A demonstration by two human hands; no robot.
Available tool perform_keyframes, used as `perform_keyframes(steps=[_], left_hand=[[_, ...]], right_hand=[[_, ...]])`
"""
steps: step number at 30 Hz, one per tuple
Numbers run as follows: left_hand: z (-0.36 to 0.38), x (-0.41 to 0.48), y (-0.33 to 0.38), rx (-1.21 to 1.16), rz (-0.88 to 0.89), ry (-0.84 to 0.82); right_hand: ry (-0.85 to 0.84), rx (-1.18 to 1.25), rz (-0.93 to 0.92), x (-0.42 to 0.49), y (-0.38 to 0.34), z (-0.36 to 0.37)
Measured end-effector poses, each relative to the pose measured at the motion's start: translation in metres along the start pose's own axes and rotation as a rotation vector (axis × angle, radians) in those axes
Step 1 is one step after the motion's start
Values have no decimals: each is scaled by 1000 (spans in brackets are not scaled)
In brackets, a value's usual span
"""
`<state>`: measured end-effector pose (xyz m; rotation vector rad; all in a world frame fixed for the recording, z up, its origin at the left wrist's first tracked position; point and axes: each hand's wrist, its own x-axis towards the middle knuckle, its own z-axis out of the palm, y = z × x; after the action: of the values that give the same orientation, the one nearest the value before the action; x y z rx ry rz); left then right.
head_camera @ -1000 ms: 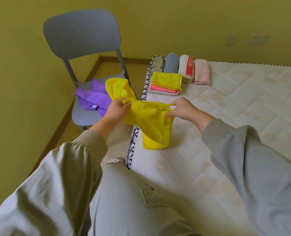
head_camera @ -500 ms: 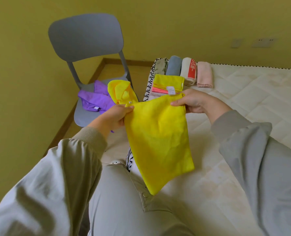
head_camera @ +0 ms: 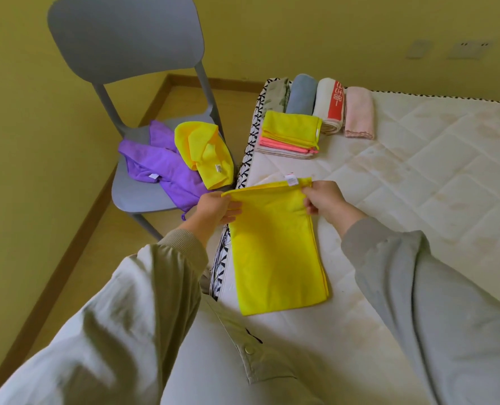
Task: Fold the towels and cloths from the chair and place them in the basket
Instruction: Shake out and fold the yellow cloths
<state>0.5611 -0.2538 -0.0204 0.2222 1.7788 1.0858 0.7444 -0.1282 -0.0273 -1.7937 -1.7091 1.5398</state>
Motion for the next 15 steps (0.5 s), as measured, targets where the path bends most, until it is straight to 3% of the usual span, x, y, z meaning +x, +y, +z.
perform_keyframes(steps=[3,9,12,15], left_hand=[[2,9,10,-38,-11,-33],[14,29,48,-173,56,-113],[22,33,56,-170,88,-119],[29,30,39,-142,28,-18]], right_hand=[[-121,248,77,2,-2,-1],[-152,528,64,21,-29,-30],[-74,590,47,26,-36,-46],[-17,495,92,23,-21,-45]])
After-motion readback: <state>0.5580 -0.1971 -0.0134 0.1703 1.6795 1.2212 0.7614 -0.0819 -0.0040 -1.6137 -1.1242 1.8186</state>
